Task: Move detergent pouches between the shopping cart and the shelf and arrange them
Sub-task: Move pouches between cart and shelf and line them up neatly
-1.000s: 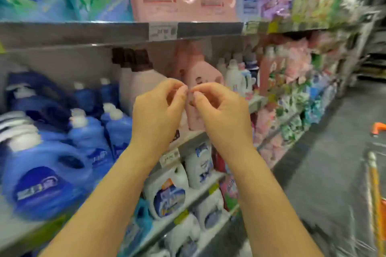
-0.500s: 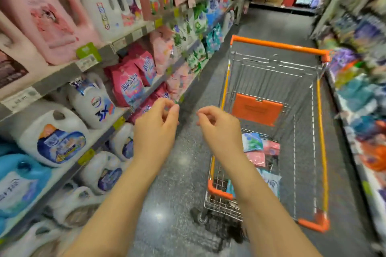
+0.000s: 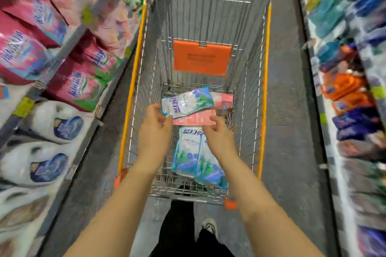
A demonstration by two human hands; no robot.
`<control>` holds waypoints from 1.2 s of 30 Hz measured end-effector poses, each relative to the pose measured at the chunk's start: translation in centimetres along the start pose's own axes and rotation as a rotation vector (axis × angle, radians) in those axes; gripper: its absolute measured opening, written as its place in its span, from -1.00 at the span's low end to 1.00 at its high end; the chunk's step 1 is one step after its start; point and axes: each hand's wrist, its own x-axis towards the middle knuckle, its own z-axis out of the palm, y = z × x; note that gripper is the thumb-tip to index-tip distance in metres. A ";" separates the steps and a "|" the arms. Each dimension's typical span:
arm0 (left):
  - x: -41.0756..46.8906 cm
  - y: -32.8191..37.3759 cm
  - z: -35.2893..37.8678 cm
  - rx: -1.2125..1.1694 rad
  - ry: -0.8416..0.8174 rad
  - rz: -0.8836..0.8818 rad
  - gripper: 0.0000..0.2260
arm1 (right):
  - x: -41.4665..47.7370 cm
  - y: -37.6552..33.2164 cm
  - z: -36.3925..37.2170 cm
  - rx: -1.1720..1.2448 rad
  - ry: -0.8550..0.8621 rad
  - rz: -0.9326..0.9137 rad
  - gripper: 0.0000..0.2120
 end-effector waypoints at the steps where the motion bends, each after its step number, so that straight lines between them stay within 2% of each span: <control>1: 1.1 -1.1 1.9 0.011 -0.049 -0.022 -0.65 | 1.4 1.2 0.4 0.013 -0.001 0.045 -0.58; 6: 5.3 -7.6 11.5 0.068 -0.281 -0.180 -0.27 | 8.3 7.2 2.9 0.052 0.071 0.322 -0.45; 9: 6.6 -10.4 15.2 0.183 -0.379 -0.282 -0.23 | 11.6 10.5 4.7 0.045 0.077 0.473 -0.43; 11: 7.7 -13.2 17.0 0.170 -0.407 -0.328 -0.26 | 13.3 12.3 5.9 0.013 0.045 0.540 -0.41; 15: 8.8 -18.9 19.3 0.185 -0.507 -0.494 -0.20 | 15.5 15.6 8.0 -0.016 0.005 0.623 -0.40; 19: 8.6 -20.8 20.8 0.210 -0.535 -0.576 -0.19 | 15.6 17.4 9.9 0.001 0.009 0.673 -0.39; 23: 9.2 -22.2 21.3 0.250 -0.568 -0.694 0.02 | 15.5 17.6 11.0 -0.024 0.015 0.681 -0.40; 26: 9.9 -22.6 21.4 0.279 -0.594 -0.710 -0.06 | 15.4 17.5 10.8 -0.021 -0.010 0.677 -0.40; 30: 10.0 -18.8 20.7 0.282 -0.584 -0.568 -0.63 | 14.6 16.3 10.0 -0.033 -0.072 0.657 -0.41; 31: 9.9 -18.0 20.5 0.296 -0.582 -0.526 -0.71 | 14.3 15.8 9.6 -0.027 -0.086 0.657 -0.41; 33: 9.4 -16.4 19.5 0.354 -0.576 -0.472 -0.77 | 13.6 15.1 9.0 -0.004 -0.105 0.626 -0.42; 36: 8.0 -14.4 17.3 0.355 -0.492 -0.463 -0.76 | 12.0 14.1 8.4 0.047 -0.132 0.566 -0.40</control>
